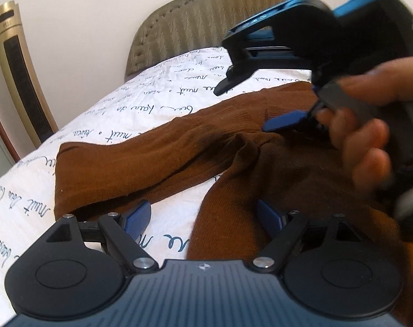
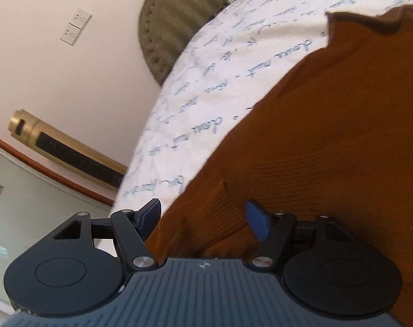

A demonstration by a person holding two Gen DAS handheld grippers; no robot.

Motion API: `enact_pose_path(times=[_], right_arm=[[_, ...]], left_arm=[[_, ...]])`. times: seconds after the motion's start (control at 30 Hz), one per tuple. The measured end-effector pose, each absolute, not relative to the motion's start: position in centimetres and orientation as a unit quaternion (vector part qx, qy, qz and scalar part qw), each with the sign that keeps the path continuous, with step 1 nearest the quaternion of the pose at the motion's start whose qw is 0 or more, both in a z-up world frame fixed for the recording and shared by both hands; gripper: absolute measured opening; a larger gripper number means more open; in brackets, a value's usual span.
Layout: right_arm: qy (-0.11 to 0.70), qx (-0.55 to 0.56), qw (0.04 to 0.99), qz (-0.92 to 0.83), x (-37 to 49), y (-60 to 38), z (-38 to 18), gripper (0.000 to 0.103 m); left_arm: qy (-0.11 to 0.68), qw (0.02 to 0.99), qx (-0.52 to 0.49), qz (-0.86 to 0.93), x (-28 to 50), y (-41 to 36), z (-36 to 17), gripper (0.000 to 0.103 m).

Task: Fold small clothes

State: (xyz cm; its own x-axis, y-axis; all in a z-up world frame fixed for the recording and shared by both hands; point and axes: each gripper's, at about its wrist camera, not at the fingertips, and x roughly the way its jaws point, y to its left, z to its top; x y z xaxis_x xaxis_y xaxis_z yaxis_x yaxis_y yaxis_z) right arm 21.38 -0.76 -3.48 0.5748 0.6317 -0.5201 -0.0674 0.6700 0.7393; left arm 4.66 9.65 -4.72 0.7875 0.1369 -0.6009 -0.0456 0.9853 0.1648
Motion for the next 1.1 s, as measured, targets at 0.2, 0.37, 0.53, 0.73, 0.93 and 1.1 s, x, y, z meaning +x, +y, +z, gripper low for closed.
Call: enact_pose_path(times=[0.2,0.37,0.53,0.73,0.93,1.1], right_arm=[[0.445,0.347,0.789,0.242,21.4,-0.2,-4.2,0.071],[0.42,0.421,0.764,0.25,23.4,-0.6,-5.8,0.06],[0.448,0.364,0.778,0.247,24.5,1.6,-5.6,0.012],[0.404,0.29,0.826,0.267,23.9,2.3,-1.0,0.012],[0.334,0.254,0.876,0.238,22.8,-1.5,3.8,0.012],[0.294,0.264,0.899,0.187,21.3,-7.3,5.4,0.012]], left_arm=[[0.325,0.942,0.059,0.052,5.2,10.4,-4.9,0.089],[0.326,0.943,0.053,0.051,5.2,10.6,-5.1,0.09],[0.328,0.942,0.047,0.052,5.4,10.8,-5.1,0.092],[0.313,0.945,0.041,0.081,5.2,11.5,-3.2,0.092],[0.309,0.945,0.049,0.095,8.0,12.0,-0.8,0.092],[0.342,0.933,0.052,0.096,11.0,11.7,-1.0,0.093]])
